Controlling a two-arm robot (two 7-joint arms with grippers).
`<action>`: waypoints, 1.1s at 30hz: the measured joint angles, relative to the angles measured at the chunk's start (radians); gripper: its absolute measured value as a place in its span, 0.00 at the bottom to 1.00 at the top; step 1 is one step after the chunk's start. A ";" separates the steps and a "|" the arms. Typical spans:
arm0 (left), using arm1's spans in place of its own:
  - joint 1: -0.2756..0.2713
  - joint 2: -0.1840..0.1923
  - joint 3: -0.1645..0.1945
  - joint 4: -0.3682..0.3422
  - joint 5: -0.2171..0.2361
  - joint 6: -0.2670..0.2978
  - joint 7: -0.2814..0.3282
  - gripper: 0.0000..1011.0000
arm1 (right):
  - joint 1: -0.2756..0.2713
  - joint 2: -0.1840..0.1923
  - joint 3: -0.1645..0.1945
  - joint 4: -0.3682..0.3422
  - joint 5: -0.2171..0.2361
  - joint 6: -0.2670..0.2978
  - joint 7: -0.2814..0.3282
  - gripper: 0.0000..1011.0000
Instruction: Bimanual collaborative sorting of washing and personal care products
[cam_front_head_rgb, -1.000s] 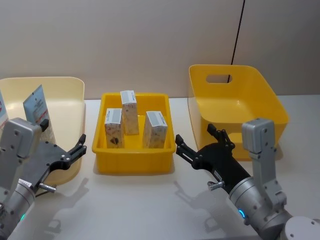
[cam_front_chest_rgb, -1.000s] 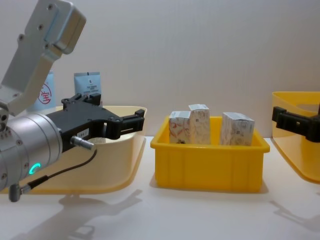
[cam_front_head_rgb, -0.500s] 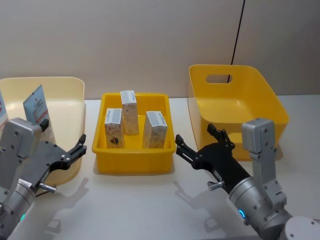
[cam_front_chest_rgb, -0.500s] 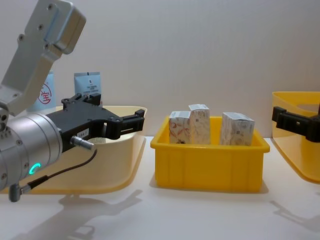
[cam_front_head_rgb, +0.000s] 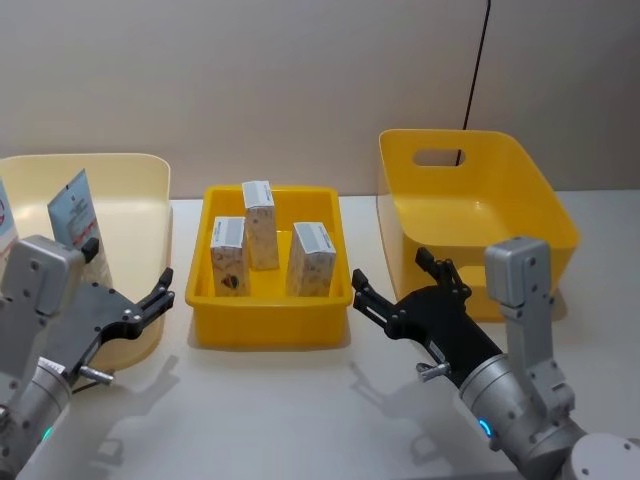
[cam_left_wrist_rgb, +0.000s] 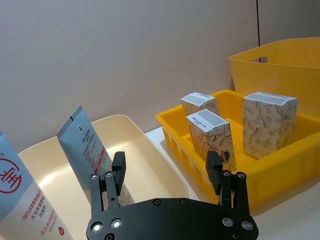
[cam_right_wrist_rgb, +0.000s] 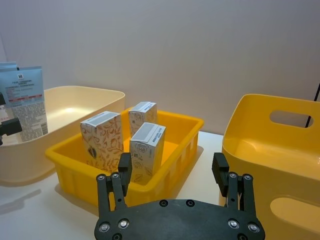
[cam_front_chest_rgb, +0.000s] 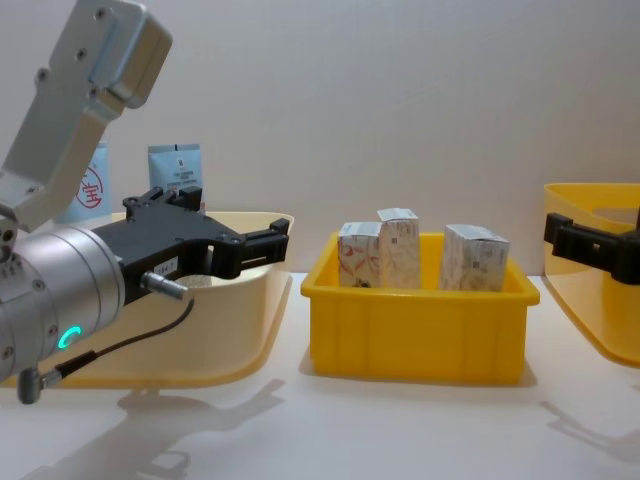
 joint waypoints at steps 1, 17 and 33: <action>0.000 0.000 0.000 0.000 0.000 0.000 0.000 0.99 | 0.000 0.000 0.000 0.000 0.000 0.000 0.000 0.99; 0.000 0.000 0.000 0.000 0.000 0.000 0.000 0.99 | 0.000 0.000 0.000 0.000 0.000 0.000 0.000 0.99; 0.000 0.000 0.000 0.000 0.000 0.000 0.000 0.99 | 0.000 0.000 0.000 0.000 0.000 0.000 0.000 0.99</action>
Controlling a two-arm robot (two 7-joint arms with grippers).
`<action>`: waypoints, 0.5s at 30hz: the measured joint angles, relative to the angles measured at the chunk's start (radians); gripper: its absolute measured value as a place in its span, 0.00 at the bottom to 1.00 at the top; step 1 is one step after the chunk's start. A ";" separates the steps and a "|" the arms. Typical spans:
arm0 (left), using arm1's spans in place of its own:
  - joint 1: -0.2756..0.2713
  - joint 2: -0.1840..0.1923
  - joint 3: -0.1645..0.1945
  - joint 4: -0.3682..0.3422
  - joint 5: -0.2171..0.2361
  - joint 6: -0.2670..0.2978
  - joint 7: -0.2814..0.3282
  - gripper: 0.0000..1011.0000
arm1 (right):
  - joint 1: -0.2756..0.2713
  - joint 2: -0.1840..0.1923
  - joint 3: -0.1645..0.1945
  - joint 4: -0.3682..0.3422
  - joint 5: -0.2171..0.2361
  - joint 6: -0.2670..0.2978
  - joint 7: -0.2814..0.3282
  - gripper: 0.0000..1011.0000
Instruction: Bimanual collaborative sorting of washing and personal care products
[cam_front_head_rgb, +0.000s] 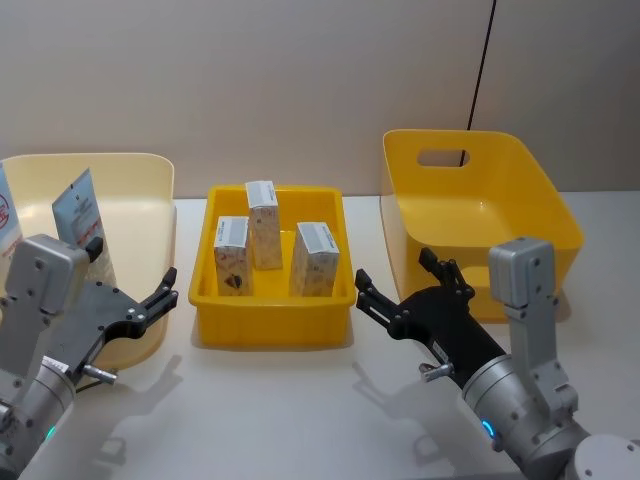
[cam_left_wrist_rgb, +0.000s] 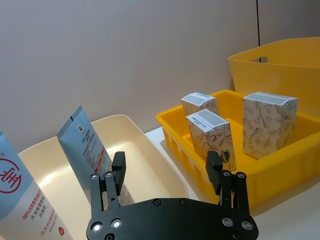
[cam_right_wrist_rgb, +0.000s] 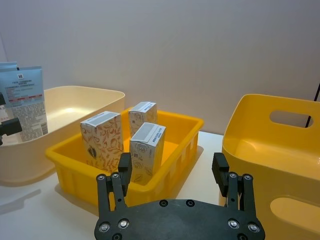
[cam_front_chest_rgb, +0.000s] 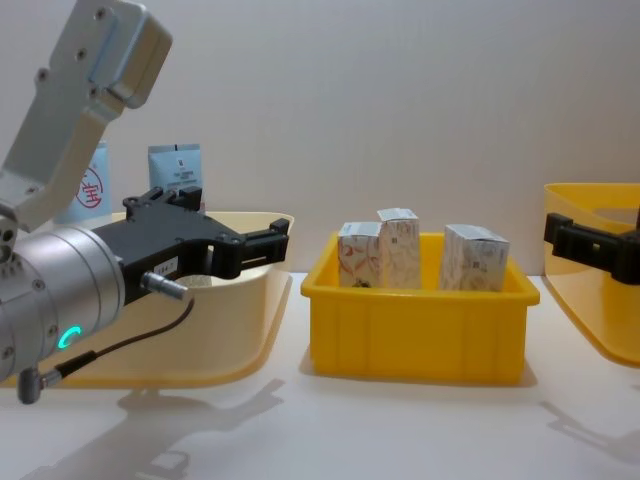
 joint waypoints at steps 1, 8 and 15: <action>0.000 0.000 0.000 0.000 0.000 0.000 0.000 0.99 | 0.000 0.000 0.000 0.000 0.000 0.000 0.000 0.99; 0.000 0.000 0.000 0.000 0.000 0.000 0.000 0.99 | 0.000 0.000 0.000 0.000 0.000 0.000 0.000 0.99; 0.000 0.000 0.000 0.000 0.000 0.000 0.000 0.99 | 0.000 0.000 0.000 0.000 0.000 0.000 0.000 0.99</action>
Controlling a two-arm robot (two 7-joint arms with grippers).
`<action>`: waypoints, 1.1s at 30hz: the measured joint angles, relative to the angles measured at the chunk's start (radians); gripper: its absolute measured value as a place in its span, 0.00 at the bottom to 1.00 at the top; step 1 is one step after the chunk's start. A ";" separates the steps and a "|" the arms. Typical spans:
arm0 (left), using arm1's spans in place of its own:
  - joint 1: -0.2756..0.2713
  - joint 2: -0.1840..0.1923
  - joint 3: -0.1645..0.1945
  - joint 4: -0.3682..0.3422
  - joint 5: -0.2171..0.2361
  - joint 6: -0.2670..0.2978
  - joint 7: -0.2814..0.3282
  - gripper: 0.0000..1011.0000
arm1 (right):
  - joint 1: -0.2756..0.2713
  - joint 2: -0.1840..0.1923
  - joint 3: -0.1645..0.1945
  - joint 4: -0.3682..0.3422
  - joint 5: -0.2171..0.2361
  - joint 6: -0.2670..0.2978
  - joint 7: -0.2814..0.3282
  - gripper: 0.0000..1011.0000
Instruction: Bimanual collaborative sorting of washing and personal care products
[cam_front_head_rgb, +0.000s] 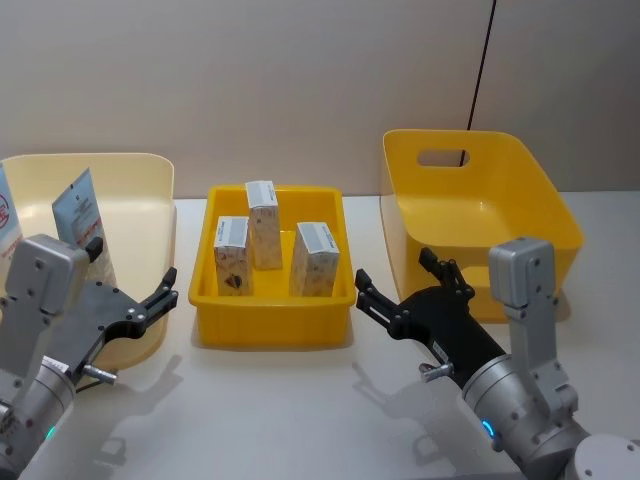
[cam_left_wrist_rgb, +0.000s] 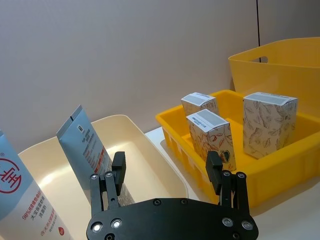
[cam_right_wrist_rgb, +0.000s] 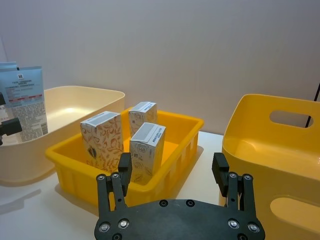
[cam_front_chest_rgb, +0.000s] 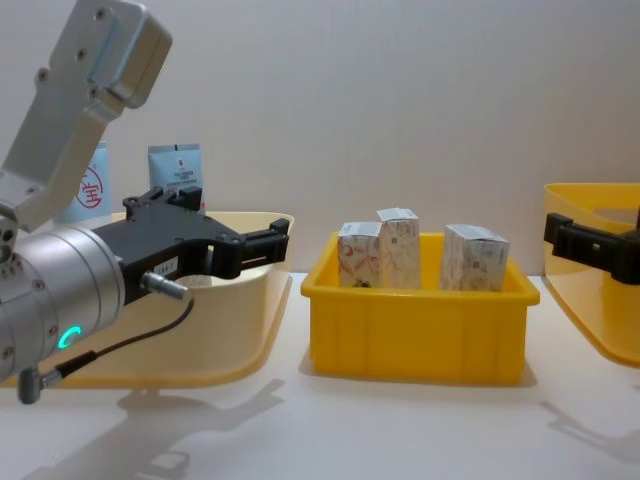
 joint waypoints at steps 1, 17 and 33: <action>0.000 0.000 0.000 0.000 0.000 0.000 0.000 0.99 | 0.000 0.000 0.000 0.000 0.000 0.000 0.000 0.99; 0.000 0.000 0.000 0.000 0.000 0.000 0.000 0.99 | 0.000 0.000 0.000 0.000 0.000 0.000 0.000 0.99; 0.000 0.000 0.000 0.000 0.000 0.000 0.000 0.99 | 0.000 0.000 0.000 0.000 0.000 0.000 0.000 0.99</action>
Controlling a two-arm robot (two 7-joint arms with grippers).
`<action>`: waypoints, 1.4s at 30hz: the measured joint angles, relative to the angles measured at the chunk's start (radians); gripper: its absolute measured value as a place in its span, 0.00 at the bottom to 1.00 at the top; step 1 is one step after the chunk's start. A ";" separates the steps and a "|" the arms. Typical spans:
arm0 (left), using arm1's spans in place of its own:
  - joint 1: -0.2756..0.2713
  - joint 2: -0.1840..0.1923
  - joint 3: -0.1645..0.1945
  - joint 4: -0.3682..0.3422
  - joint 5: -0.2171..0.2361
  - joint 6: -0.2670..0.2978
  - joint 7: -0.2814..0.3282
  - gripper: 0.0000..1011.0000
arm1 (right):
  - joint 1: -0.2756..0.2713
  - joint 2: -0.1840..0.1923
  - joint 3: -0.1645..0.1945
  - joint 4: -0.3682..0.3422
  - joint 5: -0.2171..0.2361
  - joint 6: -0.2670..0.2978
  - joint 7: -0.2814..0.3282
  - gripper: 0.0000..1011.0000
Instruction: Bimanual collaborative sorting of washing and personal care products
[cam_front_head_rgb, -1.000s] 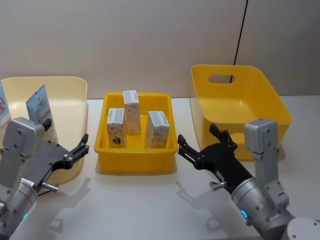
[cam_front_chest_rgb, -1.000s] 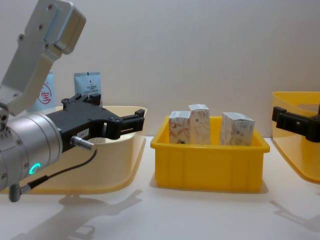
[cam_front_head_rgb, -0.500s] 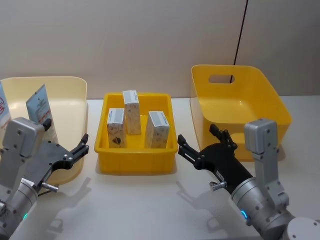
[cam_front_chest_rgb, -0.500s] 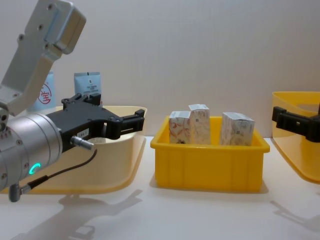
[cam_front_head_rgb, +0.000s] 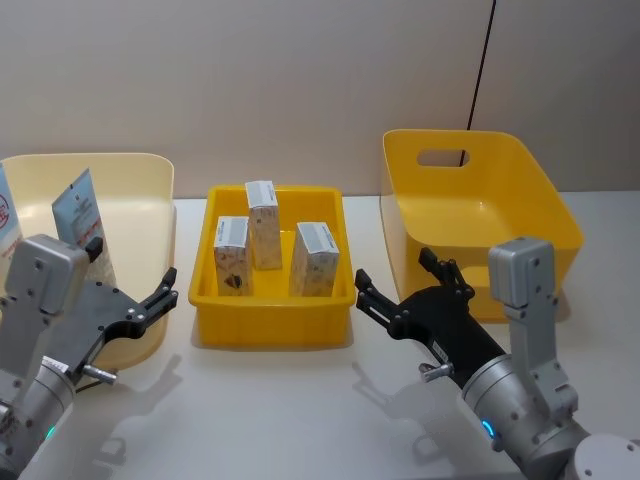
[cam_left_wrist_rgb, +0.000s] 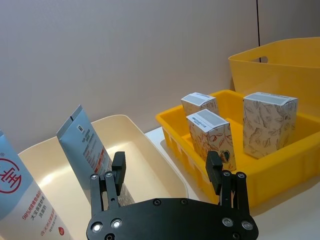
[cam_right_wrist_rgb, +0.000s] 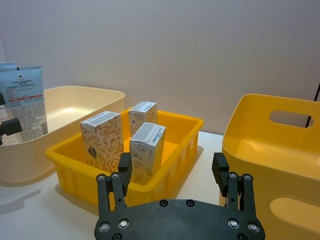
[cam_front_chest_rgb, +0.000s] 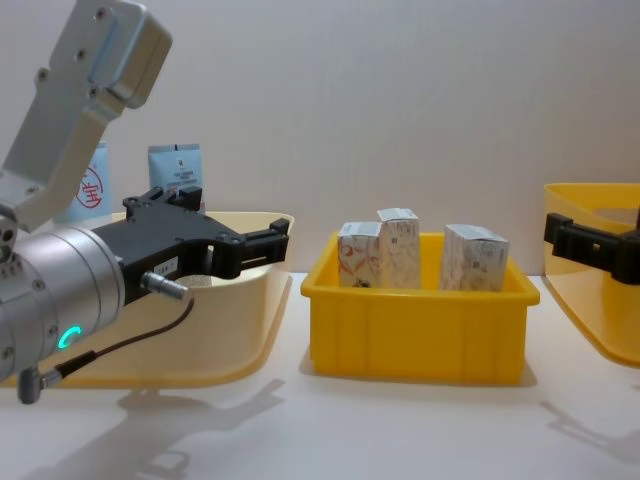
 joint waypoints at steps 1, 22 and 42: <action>0.000 0.000 0.000 0.000 0.000 0.000 0.000 0.99 | 0.000 0.000 0.000 0.000 0.000 0.000 0.000 0.99; 0.000 0.000 0.000 0.000 0.000 0.000 0.000 0.99 | 0.000 0.000 0.000 0.000 0.000 0.000 0.000 0.99; 0.000 0.000 0.000 0.000 0.000 0.000 0.000 0.99 | 0.000 0.000 0.000 0.000 0.000 0.000 0.000 0.99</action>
